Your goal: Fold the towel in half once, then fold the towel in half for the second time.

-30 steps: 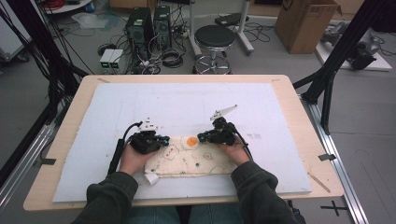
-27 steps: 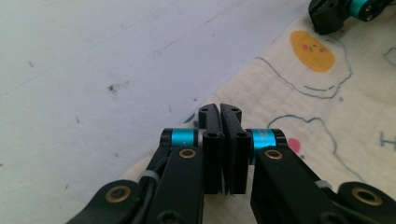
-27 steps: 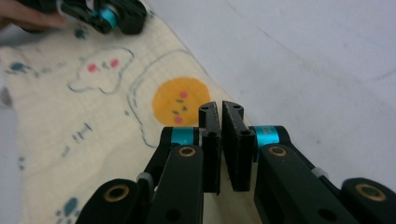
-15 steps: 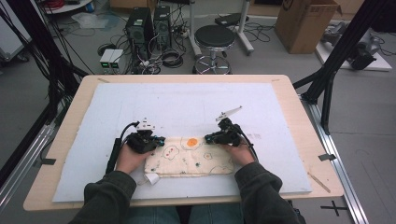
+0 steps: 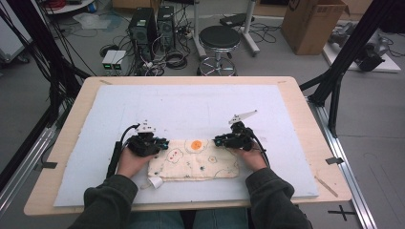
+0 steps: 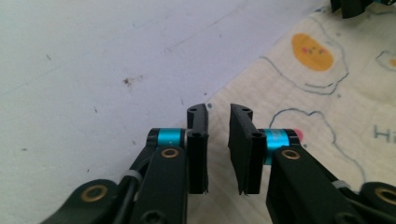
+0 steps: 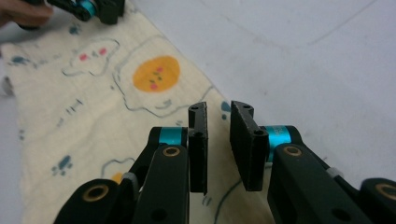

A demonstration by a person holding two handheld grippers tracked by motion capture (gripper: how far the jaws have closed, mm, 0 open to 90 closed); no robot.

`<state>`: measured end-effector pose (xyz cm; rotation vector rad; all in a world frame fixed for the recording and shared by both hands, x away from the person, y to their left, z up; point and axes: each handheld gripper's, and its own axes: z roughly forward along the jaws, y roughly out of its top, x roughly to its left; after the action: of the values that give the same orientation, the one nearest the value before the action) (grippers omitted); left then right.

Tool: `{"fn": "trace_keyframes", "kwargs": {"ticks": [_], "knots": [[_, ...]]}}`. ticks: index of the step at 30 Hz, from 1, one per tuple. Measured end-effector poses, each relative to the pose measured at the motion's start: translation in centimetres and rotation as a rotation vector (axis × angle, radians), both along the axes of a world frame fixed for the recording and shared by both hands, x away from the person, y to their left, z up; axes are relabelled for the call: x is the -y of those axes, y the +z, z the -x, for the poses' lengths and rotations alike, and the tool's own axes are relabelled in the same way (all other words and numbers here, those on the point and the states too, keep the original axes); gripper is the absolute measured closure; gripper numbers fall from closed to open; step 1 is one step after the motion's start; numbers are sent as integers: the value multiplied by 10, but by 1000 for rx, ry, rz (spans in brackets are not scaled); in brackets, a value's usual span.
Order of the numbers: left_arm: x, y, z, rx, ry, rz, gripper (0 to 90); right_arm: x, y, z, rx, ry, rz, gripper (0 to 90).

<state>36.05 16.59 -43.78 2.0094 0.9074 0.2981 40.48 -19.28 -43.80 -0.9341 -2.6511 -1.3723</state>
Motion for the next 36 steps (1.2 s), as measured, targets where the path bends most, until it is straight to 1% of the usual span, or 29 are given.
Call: {"fn": "trace_keyframes", "kwargs": {"ticks": [2, 3, 5, 6, 8, 10, 11, 12, 13, 15, 16, 18, 21, 24, 28, 30, 33, 36], "knots": [[-1, 4, 1, 12, 6, 36, 700, 4, 5, 1, 22, -11, -10, 736], [-3, 5, 1, 20, 5, 54, 691, 5, 7, 2, 18, -11, -16, 725], [-5, 8, 2, 24, 14, 67, 659, 10, 11, 2, 32, -20, -16, 688], [-6, 9, 2, 17, 9, 69, 643, 12, 13, 2, 34, -24, -24, 664], [-7, 11, 3, 14, 1, 63, 617, 14, 16, 3, 23, -23, -37, 594], [-10, 15, 4, 18, -3, 60, 593, 16, 18, 7, 29, -15, -14, 572], [-10, 16, 5, 19, -2, 57, 577, 16, 20, 8, 40, -10, -11, 564], [-12, 19, 5, 22, -3, 50, 569, 17, 21, 9, 46, -11, -11, 556], [-12, 20, 5, 24, 3, 53, 570, 17, 22, 10, 51, -11, -14, 554], [-15, 25, 6, 28, -3, 39, 561, 18, 24, 13, 53, -12, -19, 542], [-16, 27, 6, 31, -2, 23, 562, 19, 25, 13, 60, -11, -22, 539], [-18, 30, 6, 30, -5, 12, 562, 19, 26, 14, 58, -8, -31, 525], [-21, 32, 5, 34, -7, 13, 556, 19, 26, 14, 56, -9, -28, 516], [-23, 33, 5, 32, -3, 21, 539, 18, 28, 15, 55, -1, -12, 489], [-24, 33, 5, 32, -12, 21, 518, 17, 32, 15, 66, 7, 13, 477], [-24, 32, 5, 35, -10, 28, 511, 19, 33, 14, 75, 8, 17, 474], [-25, 32, 4, 36, -12, 20, 503, 23, 34, 14, 73, -8, 22, 468], [-25, 31, 3, 34, -13, 22, 491, 26, 35, 13, 77, -22, 21, 467]]}}
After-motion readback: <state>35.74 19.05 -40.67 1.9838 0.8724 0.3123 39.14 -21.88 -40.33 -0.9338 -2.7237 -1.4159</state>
